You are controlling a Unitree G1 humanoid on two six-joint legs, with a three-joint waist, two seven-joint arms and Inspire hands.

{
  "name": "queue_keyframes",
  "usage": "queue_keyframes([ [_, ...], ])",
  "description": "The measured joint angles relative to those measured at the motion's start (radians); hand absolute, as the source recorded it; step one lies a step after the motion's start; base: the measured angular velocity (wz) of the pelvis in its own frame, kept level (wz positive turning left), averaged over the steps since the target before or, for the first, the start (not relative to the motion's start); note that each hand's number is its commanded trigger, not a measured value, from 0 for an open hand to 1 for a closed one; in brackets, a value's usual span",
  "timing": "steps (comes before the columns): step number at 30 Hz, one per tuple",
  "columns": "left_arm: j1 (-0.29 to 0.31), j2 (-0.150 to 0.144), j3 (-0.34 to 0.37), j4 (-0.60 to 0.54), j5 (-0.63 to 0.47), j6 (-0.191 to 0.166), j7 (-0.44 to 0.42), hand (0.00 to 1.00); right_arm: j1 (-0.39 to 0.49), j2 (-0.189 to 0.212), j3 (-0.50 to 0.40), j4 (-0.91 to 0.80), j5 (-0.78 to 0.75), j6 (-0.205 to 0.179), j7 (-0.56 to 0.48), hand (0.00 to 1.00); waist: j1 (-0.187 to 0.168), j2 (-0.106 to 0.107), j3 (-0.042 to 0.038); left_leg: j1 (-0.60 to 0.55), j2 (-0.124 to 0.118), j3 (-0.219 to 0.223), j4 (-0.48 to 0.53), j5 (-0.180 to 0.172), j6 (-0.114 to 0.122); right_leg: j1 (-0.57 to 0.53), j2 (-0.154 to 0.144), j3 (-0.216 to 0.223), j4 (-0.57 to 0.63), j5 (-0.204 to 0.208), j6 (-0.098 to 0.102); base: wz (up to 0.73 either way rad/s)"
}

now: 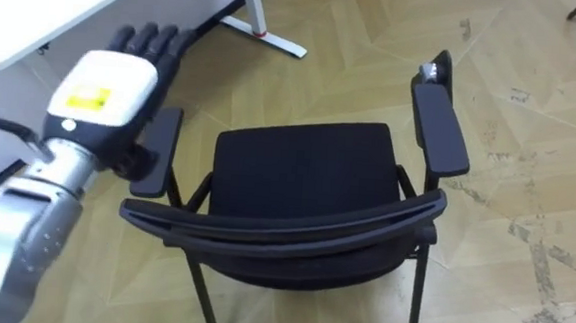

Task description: Push chair

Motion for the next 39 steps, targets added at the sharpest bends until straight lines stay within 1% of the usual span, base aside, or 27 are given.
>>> queue_keyframes([
  [1, -0.009, 0.002, 0.001, 0.000, -0.002, 0.004, -0.010, 0.00, -0.003, 0.000, 0.000, 0.002, -0.010, 0.000, 0.001, 0.00, 0.002, 0.000, 0.0032, -0.001, 0.000, -0.001, 0.001, 0.000, 0.000, -0.001, 0.000, 0.001, 0.001, 0.000, 0.000, 0.00],
  [2, -0.017, 0.010, 0.008, -0.003, -0.002, 0.006, -0.026, 0.00, -0.008, 0.000, -0.002, 0.001, -0.038, 0.000, 0.001, 0.00, 0.004, 0.008, 0.0024, -0.006, 0.000, 0.000, 0.004, 0.000, 0.000, -0.003, 0.001, 0.003, 0.002, 0.001, -0.001, 0.00],
  [3, -0.022, 0.029, 0.014, -0.021, -0.006, 0.006, -0.054, 0.00, -0.006, -0.002, -0.002, -0.006, -0.064, -0.003, 0.001, 0.00, 0.010, 0.009, 0.0032, -0.010, 0.002, 0.000, 0.006, 0.000, 0.000, -0.006, 0.002, 0.003, 0.002, 0.002, -0.003, 0.00],
  [4, -0.027, 0.034, 0.018, -0.032, -0.012, 0.006, -0.068, 0.00, -0.003, -0.003, -0.002, -0.008, -0.068, -0.003, 0.002, 0.00, 0.013, 0.006, 0.0052, -0.013, 0.002, 0.000, 0.007, 0.000, 0.000, -0.009, 0.003, 0.002, 0.002, 0.003, -0.004, 0.00],
  [5, -0.041, 0.035, 0.031, -0.059, -0.024, 0.006, -0.097, 0.00, 0.005, -0.006, -0.002, -0.009, -0.072, -0.003, 0.002, 0.00, 0.022, 0.010, 0.0024, -0.020, 0.003, 0.001, 0.010, 0.000, 0.000, -0.016, 0.004, 0.003, 0.003, 0.004, -0.004, 0.00],
  [6, -0.059, 0.035, 0.043, -0.085, -0.024, 0.005, -0.119, 0.00, 0.010, -0.010, -0.002, -0.009, -0.074, -0.003, 0.002, 0.00, 0.030, 0.009, 0.0029, -0.026, 0.004, 0.001, 0.015, 0.000, 0.000, -0.020, 0.004, 0.003, 0.003, 0.004, -0.005, 0.00],
  [7, -0.067, 0.035, 0.050, -0.099, -0.025, 0.006, -0.132, 0.00, 0.013, -0.010, -0.003, -0.009, -0.076, -0.003, 0.002, 0.00, 0.030, 0.009, 0.0030, -0.030, 0.005, -0.001, 0.016, 0.000, 0.000, -0.021, 0.005, 0.003, 0.003, 0.005, -0.005, 0.06],
  [9, -0.085, 0.035, 0.082, -0.162, -0.026, 0.011, -0.192, 0.00, 0.014, -0.016, -0.003, -0.008, -0.091, -0.003, 0.002, 0.00, 0.031, 0.009, 0.0032, -0.035, 0.005, -0.003, 0.018, 0.000, 0.000, -0.023, 0.005, -0.003, 0.001, 0.005, -0.005, 0.07],
  [11, -0.122, 0.035, 0.084, -0.179, -0.034, 0.011, -0.239, 0.00, 0.013, -0.021, -0.002, -0.008, -0.103, -0.005, -0.001, 0.00, 0.037, 0.009, 0.0030, -0.037, 0.004, -0.005, 0.019, 0.000, 0.000, -0.021, 0.004, -0.007, 0.000, 0.005, -0.005, 0.06],
  [12, -0.147, 0.037, 0.084, -0.184, -0.059, 0.012, -0.271, 0.00, 0.013, -0.024, -0.002, -0.008, -0.103, -0.007, -0.004, 0.00, 0.041, 0.010, 0.0023, -0.036, 0.004, -0.007, 0.020, 0.000, 0.000, -0.020, 0.004, -0.008, 0.000, 0.005, -0.005, 0.05],
  [13, -0.156, 0.043, 0.084, -0.189, -0.074, 0.013, -0.285, 0.00, 0.013, -0.024, -0.002, -0.008, -0.103, -0.008, -0.005, 0.00, 0.041, 0.010, 0.0025, -0.036, 0.004, -0.008, 0.021, 0.000, 0.000, -0.019, 0.004, -0.009, 0.000, 0.005, -0.005, 0.04],
  [15, -0.197, 0.086, 0.085, -0.202, -0.176, 0.013, -0.339, 0.00, 0.016, -0.026, -0.002, -0.009, -0.102, -0.010, -0.007, 0.00, 0.052, 0.009, 0.0032, -0.034, 0.004, -0.013, 0.021, 0.000, 0.000, -0.017, 0.004, -0.009, 0.000, 0.005, -0.005, 0.00],
  [16, -0.209, 0.094, 0.085, -0.202, -0.198, 0.013, -0.351, 0.00, 0.017, -0.027, -0.003, -0.008, -0.102, -0.010, -0.007, 0.00, 0.054, 0.007, 0.0043, -0.034, 0.004, -0.013, 0.021, 0.000, 0.000, -0.017, 0.004, -0.009, 0.000, 0.005, -0.005, 0.00],
  [17, -0.224, 0.112, 0.088, -0.203, -0.235, 0.015, -0.371, 0.00, 0.016, -0.028, -0.003, -0.009, -0.106, -0.010, -0.007, 0.00, 0.057, 0.007, 0.0047, -0.034, 0.004, -0.013, 0.021, 0.000, 0.000, -0.017, 0.003, -0.009, 0.000, 0.005, -0.005, 0.00],
  [18, -0.224, 0.132, 0.093, -0.206, -0.270, 0.020, -0.388, 0.00, 0.015, -0.028, -0.005, -0.012, -0.107, -0.010, -0.006, 0.00, 0.056, 0.007, 0.0046, -0.034, 0.004, -0.013, 0.020, 0.000, 0.000, -0.017, 0.003, -0.008, 0.000, 0.005, -0.005, 0.00],
  [20, -0.224, 0.151, 0.093, -0.206, -0.307, 0.023, -0.417, 0.00, 0.015, -0.028, -0.012, -0.014, -0.106, -0.010, -0.002, 0.00, 0.055, 0.007, 0.0042, -0.034, 0.003, -0.013, 0.021, 0.000, 0.000, -0.018, 0.003, -0.008, 0.000, 0.005, -0.005, 0.00],
  [22, -0.224, 0.152, 0.093, -0.207, -0.330, 0.027, -0.436, 0.00, 0.016, -0.028, -0.020, -0.014, -0.105, -0.007, 0.002, 0.00, 0.056, 0.010, 0.0025, -0.035, 0.003, -0.014, 0.021, 0.000, 0.000, -0.018, 0.003, -0.008, 0.000, 0.005, -0.005, 0.02],
  [24, -0.223, 0.152, 0.093, -0.207, -0.351, 0.030, -0.457, 0.00, 0.017, -0.031, -0.021, -0.014, -0.105, -0.005, 0.002, 0.00, 0.054, 0.009, 0.0026, -0.036, 0.002, -0.020, 0.021, 0.000, 0.000, -0.017, 0.003, -0.007, 0.001, 0.005, -0.005, 0.04],
  [28, -0.223, 0.152, 0.093, -0.207, -0.358, 0.032, -0.496, 0.00, 0.020, -0.032, -0.021, -0.014, -0.105, -0.004, 0.003, 0.00, 0.054, 0.009, 0.0028, -0.036, 0.001, -0.023, 0.023, 0.000, 0.000, -0.016, 0.002, -0.006, 0.002, 0.005, -0.005, 0.00],
  [31, -0.223, 0.153, 0.093, -0.207, -0.384, 0.045, -0.544, 0.00, 0.022, -0.032, -0.021, -0.014, -0.100, -0.003, 0.007, 0.00, 0.054, 0.011, 0.0011, -0.039, 0.001, -0.025, 0.025, 0.000, 0.000, -0.017, 0.002, -0.006, 0.002, 0.005, -0.005, 0.00],
  [33, -0.223, 0.153, 0.093, -0.208, -0.417, 0.057, -0.584, 0.00, 0.022, -0.032, -0.021, -0.014, -0.097, -0.002, 0.008, 0.00, 0.054, 0.015, -0.0015, -0.044, 0.001, -0.027, 0.031, 0.000, 0.000, -0.018, 0.002, -0.007, 0.003, 0.005, -0.005, 0.03],
  [35, -0.223, 0.153, 0.093, -0.209, -0.423, 0.063, -0.608, 0.00, 0.021, -0.032, -0.021, -0.014, -0.097, -0.002, 0.008, 0.00, 0.052, 0.016, -0.0028, -0.050, 0.001, -0.029, 0.038, 0.000, 0.000, -0.019, 0.002, -0.009, 0.003, 0.005, -0.005, 0.05],
  [39, -0.223, 0.153, 0.091, -0.209, -0.437, 0.072, -0.650, 0.00, 0.021, -0.032, -0.020, -0.011, -0.096, -0.002, 0.008, 0.00, 0.051, 0.017, -0.0031, -0.052, 0.000, -0.032, 0.043, 0.000, 0.000, -0.020, 0.002, -0.008, 0.006, 0.005, -0.005, 0.02],
])
